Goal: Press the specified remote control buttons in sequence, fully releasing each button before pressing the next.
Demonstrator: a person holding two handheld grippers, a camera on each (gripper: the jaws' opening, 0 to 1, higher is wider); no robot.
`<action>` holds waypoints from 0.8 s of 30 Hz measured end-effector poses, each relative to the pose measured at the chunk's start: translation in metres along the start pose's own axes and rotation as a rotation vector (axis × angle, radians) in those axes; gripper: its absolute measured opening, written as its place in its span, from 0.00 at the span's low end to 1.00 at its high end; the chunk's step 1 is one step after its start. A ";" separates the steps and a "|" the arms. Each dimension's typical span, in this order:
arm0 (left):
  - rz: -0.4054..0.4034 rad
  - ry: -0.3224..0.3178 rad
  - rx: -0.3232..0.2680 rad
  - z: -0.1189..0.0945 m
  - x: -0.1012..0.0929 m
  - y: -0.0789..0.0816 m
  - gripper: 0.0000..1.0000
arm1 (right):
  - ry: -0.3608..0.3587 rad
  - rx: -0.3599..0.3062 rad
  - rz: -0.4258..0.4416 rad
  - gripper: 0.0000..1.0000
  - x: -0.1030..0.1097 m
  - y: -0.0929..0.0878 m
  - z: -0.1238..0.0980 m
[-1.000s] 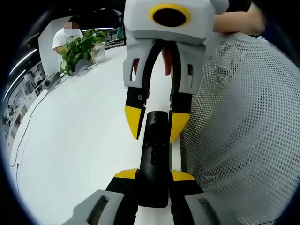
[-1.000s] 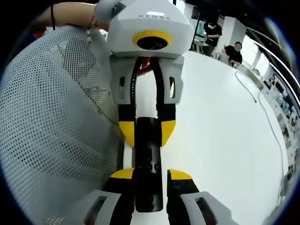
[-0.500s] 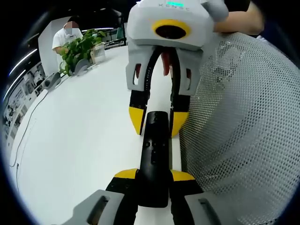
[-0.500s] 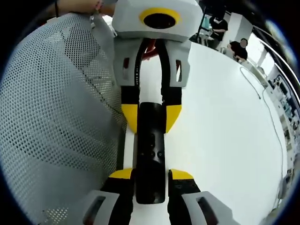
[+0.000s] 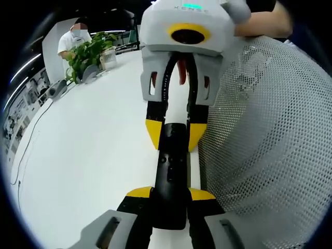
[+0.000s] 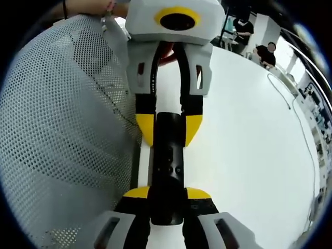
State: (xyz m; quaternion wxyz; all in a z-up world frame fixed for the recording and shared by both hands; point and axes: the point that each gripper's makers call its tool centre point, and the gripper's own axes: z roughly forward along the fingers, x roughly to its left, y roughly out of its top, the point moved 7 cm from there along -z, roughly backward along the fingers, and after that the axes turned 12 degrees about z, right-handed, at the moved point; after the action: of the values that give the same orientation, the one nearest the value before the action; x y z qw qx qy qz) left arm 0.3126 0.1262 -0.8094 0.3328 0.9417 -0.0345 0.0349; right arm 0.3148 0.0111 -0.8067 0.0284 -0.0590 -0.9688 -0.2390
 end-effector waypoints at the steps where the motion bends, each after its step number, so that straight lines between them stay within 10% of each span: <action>1: -0.058 -0.012 -0.002 -0.001 0.000 0.000 0.26 | 0.003 -0.005 0.011 0.20 -0.001 0.000 0.000; 13: -0.221 0.088 -0.052 -0.019 0.013 0.007 0.78 | 0.008 -0.029 0.062 0.20 -0.004 0.000 0.001; 24: -0.305 0.178 -0.091 -0.049 0.024 0.011 1.00 | 0.008 -0.035 0.086 0.20 -0.005 0.001 0.001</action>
State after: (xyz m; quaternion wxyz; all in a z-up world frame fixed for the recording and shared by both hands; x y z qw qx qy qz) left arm 0.3332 0.1474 -0.7622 0.3783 0.9132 0.1366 0.0659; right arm 0.3195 0.0123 -0.8078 0.0413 -0.1003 -0.9609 -0.2547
